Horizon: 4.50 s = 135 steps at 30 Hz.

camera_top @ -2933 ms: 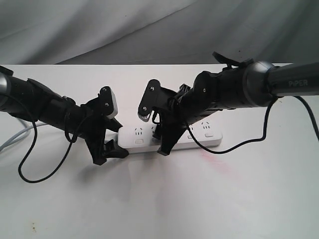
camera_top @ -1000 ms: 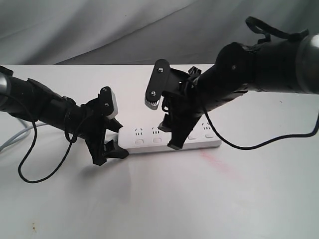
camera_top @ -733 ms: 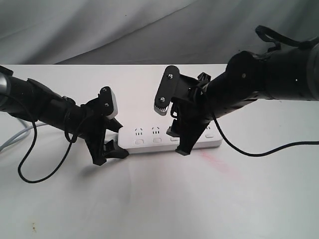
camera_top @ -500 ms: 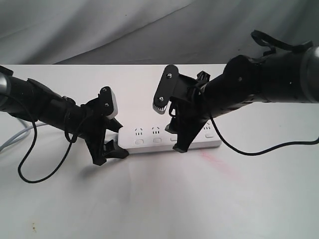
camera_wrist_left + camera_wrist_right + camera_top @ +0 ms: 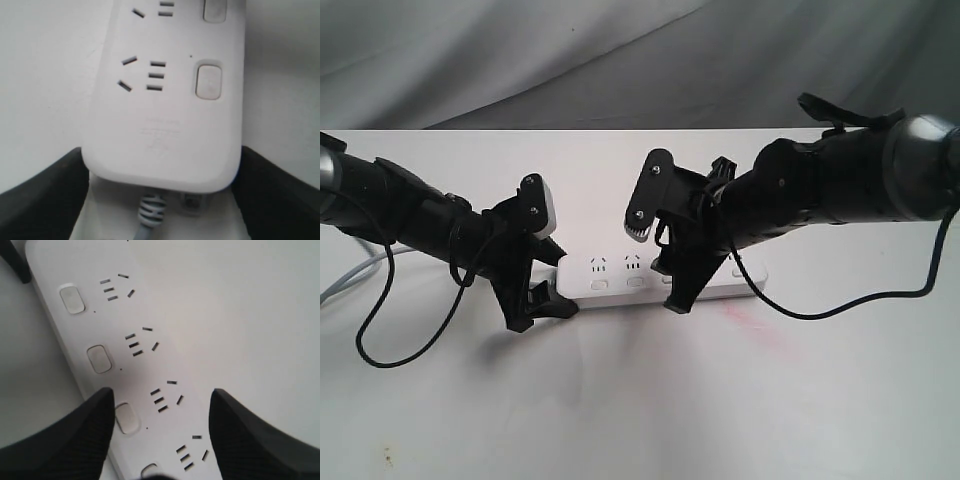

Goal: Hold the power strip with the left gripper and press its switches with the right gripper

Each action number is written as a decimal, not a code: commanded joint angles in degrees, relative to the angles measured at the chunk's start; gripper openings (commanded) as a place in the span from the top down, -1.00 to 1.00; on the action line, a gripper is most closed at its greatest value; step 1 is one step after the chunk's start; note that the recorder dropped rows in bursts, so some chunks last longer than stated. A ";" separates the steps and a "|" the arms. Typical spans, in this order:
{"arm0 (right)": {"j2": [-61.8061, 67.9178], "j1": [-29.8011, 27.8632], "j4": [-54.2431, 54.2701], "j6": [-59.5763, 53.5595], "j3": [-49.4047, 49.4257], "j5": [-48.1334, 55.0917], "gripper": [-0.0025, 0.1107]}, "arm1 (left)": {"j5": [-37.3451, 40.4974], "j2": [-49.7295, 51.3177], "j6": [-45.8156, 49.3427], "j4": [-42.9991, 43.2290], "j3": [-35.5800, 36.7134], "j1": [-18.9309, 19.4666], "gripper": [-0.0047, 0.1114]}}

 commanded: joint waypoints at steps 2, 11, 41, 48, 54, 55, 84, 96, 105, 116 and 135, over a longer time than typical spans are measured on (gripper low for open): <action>0.78 -0.72 -1.63 0.00 0.37 -1.45 0.02 | -0.15 0.03 0.34 -0.05 -0.11 -0.38 -0.11; 3.00 -1.35 -2.42 0.00 0.37 -3.39 0.02 | -0.15 0.03 0.34 -0.05 -0.11 -0.38 -0.11; 4.99 -1.49 -2.89 0.00 0.37 -3.41 0.02 | -0.15 0.03 0.34 -0.05 -0.11 -0.38 -0.11; 4.99 -1.49 -2.89 0.00 0.37 -2.96 0.02 | -0.15 0.03 0.34 -0.05 -0.11 -0.38 -0.11; 4.99 -2.02 -2.89 0.00 0.37 -1.94 0.02 | -0.15 0.03 0.34 -0.05 -0.11 -0.38 -0.11; 4.99 -2.02 -2.89 0.00 0.37 -1.94 0.02 | -0.15 0.03 0.34 -0.05 -0.11 -0.38 -0.11; 7.37 -1.92 -2.46 0.00 0.37 1.26 0.02 | -0.15 0.03 0.34 -0.05 -0.11 -0.38 -0.11; 9.07 -1.05 -1.61 0.00 0.37 1.98 0.02 | -0.15 0.03 0.34 -0.05 -0.11 -0.38 -0.11; 9.07 -1.05 -1.61 0.10 0.37 2.89 0.02 | -0.15 0.03 0.34 -0.05 -0.11 -0.38 -0.11; 8.67 -1.05 -1.61 0.10 0.37 2.44 0.02 | -0.15 0.03 0.34 -0.05 -0.11 -0.38 -0.11; -4.67 -1.05 -1.72 0.10 0.37 2.98 0.02 | -0.15 0.03 0.34 -0.05 -0.11 -0.38 -0.11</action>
